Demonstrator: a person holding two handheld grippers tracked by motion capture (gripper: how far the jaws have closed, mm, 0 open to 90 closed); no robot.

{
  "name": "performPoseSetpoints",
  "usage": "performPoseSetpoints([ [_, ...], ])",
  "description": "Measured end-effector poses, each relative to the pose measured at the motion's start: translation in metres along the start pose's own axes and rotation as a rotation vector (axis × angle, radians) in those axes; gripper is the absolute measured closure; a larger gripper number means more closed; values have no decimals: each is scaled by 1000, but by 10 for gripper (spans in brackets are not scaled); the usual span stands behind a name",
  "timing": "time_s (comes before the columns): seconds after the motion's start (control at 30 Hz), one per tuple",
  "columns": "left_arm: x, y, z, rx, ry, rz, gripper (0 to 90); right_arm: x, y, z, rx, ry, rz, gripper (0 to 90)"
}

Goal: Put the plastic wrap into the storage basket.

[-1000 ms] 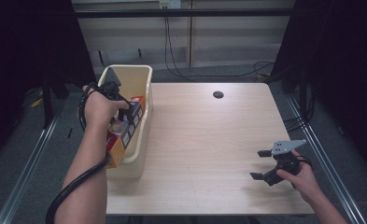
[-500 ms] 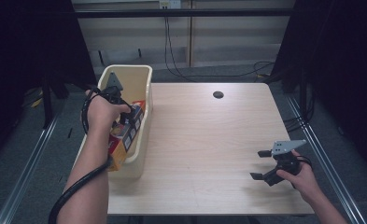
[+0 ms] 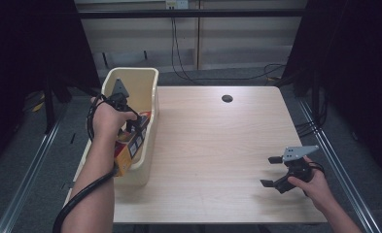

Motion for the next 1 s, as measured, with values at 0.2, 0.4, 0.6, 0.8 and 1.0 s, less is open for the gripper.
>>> performPoseSetpoints([
  [0.2,1,-5,0,1,20,-3,400,0,0,-1,4,-1,-3,35],
  [0.4,3,-4,0,9,24,-5,397,0,0,-1,2,-1,-3,35],
  [0.6,3,-3,0,-1,18,-12,389,-1,0,-1,2,2,-2,36],
  [0.8,-3,12,7,-56,2,-36,324,-1,1,-1,3,0,-4,36],
  [1.0,-14,26,10,-100,-6,-60,284,-1,1,-2,0,-7,1,36],
])
Point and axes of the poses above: each handheld gripper's, and its own axes: y roughly backward along the jaws, z roughly out of its top, x roughly to its left, the point moved 7 cm from there along -y, roughly forward along the jaws, and after that the axes turned 1 degree about -z, right-handed, at the moved point
